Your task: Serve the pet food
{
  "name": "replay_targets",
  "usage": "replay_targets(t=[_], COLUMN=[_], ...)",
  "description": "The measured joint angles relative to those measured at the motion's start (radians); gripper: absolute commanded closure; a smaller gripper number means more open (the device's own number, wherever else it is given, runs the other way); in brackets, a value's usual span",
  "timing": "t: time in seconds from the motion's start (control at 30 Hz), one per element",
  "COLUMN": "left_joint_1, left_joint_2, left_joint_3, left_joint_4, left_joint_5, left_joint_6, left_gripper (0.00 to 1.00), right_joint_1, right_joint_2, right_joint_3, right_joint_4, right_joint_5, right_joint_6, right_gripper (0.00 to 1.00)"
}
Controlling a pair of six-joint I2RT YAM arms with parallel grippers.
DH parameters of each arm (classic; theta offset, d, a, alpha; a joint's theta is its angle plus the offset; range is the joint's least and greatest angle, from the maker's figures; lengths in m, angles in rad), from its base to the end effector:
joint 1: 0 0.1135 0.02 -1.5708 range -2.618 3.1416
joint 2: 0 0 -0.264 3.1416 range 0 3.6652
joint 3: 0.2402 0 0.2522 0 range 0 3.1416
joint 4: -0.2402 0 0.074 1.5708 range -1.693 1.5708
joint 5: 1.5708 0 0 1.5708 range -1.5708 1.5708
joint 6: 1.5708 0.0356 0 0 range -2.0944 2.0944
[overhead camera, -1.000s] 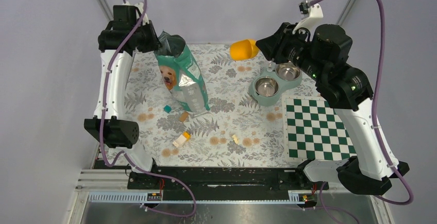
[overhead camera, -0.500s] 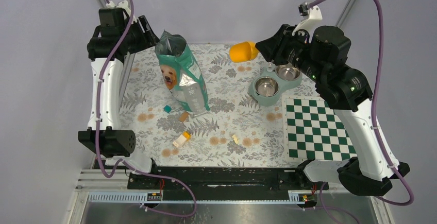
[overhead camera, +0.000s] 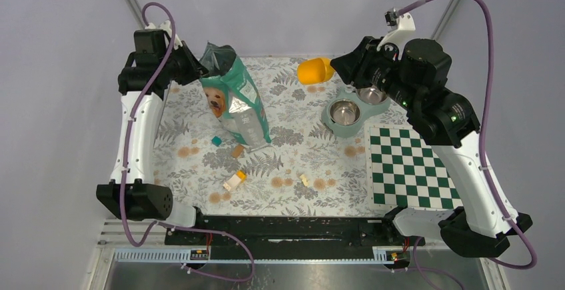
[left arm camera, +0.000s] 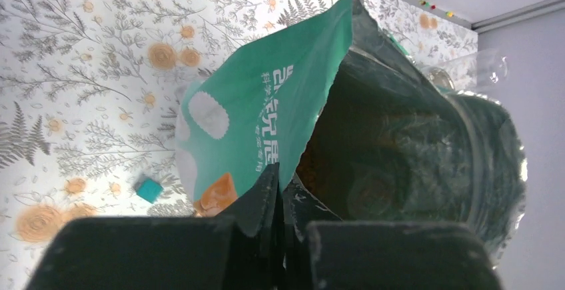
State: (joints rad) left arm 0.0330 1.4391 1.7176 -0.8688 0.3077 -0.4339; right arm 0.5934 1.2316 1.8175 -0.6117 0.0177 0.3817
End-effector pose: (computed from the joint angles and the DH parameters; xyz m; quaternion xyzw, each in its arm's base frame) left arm 0.2942 -0.0011 0.4402 -0.1315 0.8648 -0.2251 0.4290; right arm 0.1766 0.1184 0.5451 -0.0695 0.7128 0.3213 0.6196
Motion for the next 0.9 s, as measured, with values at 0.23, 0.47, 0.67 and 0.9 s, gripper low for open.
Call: replay_targets(t=[0.23,0.47,0.67,0.9], left_joint_1=[-0.006,0.045,0.146,0.224], left_joint_2=[0.106,0.225,0.247,0.294], left_joint_3=[0.165,0.323,0.344,0.444], left_joint_4=[-0.093,-0.141,-0.148,-0.179], left_joint_5=[0.000,0.013,0.055,0.087], left_joint_6=[-0.001,0.018,0.027,0.038], left_gripper=[1.00,1.00,1.00,1.00], right_joint_1=[0.000,0.000,0.000,0.000], right_joint_2=[-0.004,-0.004,-0.004,-0.002], right_joint_3=[-0.011,-0.010,-0.009,-0.009], right_joint_4=[0.020,0.022,0.022,0.029], right_joint_5=[0.001,0.001,0.001,0.001], right_joint_6=[-0.008,-0.019,-0.024,-0.021], right_gripper=[1.00,1.00,1.00,1.00])
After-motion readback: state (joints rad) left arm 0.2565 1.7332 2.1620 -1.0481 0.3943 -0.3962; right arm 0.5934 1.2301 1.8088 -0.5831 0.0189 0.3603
